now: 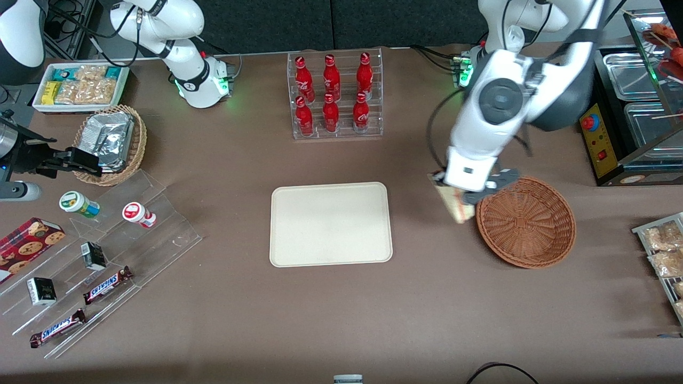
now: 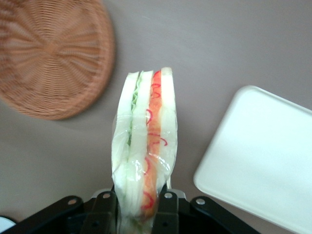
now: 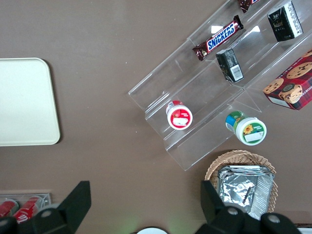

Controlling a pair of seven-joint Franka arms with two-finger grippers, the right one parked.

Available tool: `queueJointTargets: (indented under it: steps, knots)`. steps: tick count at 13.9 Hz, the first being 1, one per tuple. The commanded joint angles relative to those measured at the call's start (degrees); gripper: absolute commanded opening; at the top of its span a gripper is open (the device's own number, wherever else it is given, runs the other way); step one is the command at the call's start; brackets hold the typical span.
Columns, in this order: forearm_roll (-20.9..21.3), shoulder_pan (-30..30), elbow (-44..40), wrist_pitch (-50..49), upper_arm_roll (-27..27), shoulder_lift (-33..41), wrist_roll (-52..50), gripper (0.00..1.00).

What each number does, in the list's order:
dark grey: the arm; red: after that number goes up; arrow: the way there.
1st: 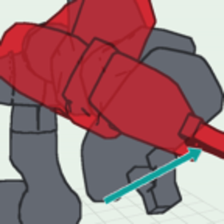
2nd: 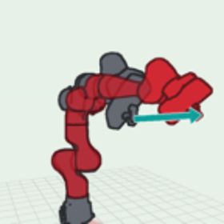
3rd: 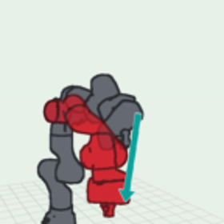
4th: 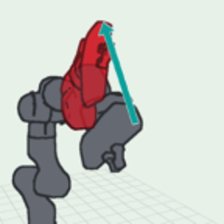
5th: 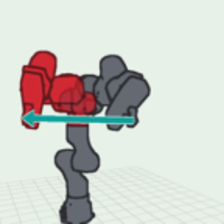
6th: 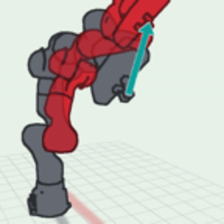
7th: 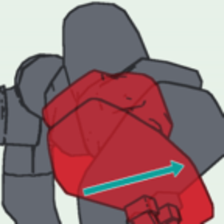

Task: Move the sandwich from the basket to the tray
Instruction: 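Lift the sandwich out of the basket with the left gripper, then carry the sandwich over the cream tray and lower it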

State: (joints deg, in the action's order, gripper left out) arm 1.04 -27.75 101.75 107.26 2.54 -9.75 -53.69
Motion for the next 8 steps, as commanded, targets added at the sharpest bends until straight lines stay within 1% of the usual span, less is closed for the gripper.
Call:
queueJointTargets:
  steps: [1,5,8]
  knots:
    - [-0.7,-6.1,-7.2,3.5,-0.9,-7.7,-0.5,0.27]
    - [-0.1,-11.4,-12.3,13.0,-1.0,-17.8,-0.6,0.28]
    - [-0.1,-13.8,-17.8,14.9,-1.0,-24.6,-0.6,0.28]
